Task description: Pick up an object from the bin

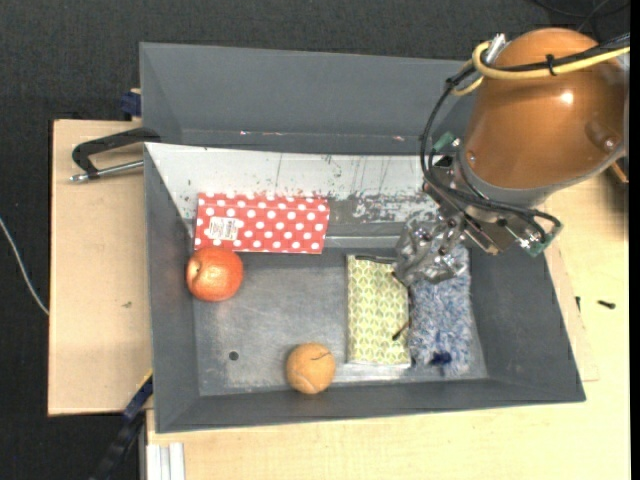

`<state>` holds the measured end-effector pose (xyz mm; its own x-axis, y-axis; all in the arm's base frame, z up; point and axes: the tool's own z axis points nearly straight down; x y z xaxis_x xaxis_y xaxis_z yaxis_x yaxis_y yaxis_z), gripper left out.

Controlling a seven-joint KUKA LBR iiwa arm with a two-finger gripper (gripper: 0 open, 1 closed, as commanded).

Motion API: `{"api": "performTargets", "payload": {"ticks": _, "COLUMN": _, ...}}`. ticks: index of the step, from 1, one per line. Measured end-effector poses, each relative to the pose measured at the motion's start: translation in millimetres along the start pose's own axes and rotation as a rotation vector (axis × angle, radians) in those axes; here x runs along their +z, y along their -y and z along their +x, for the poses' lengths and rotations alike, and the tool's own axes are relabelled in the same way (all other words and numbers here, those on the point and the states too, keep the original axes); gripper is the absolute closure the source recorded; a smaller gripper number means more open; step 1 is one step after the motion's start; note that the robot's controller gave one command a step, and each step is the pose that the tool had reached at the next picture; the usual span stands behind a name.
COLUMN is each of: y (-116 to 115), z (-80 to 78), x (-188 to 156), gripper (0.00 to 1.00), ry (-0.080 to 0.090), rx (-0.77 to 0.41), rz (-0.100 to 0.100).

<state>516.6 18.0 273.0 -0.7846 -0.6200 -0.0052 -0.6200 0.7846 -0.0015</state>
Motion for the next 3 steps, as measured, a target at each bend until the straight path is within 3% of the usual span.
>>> {"api": "performTargets", "payload": {"ticks": 1, "y": 0.3, "z": -0.2, "x": -1.4, "gripper": 1.00, "ry": 0.001, "rx": 0.000, "rz": 0.001}}
{"api": "performTargets", "payload": {"ticks": 2, "y": -5.5, "z": -11.6, "x": 155.4, "gripper": 0.00, "ry": -0.008, "rx": 0.093, "rz": -0.005}}
{"api": "performTargets", "payload": {"ticks": 3, "y": -5.1, "z": -11.8, "x": 151.5, "gripper": 0.00, "ry": -0.003, "rx": 0.094, "rz": -0.002}}
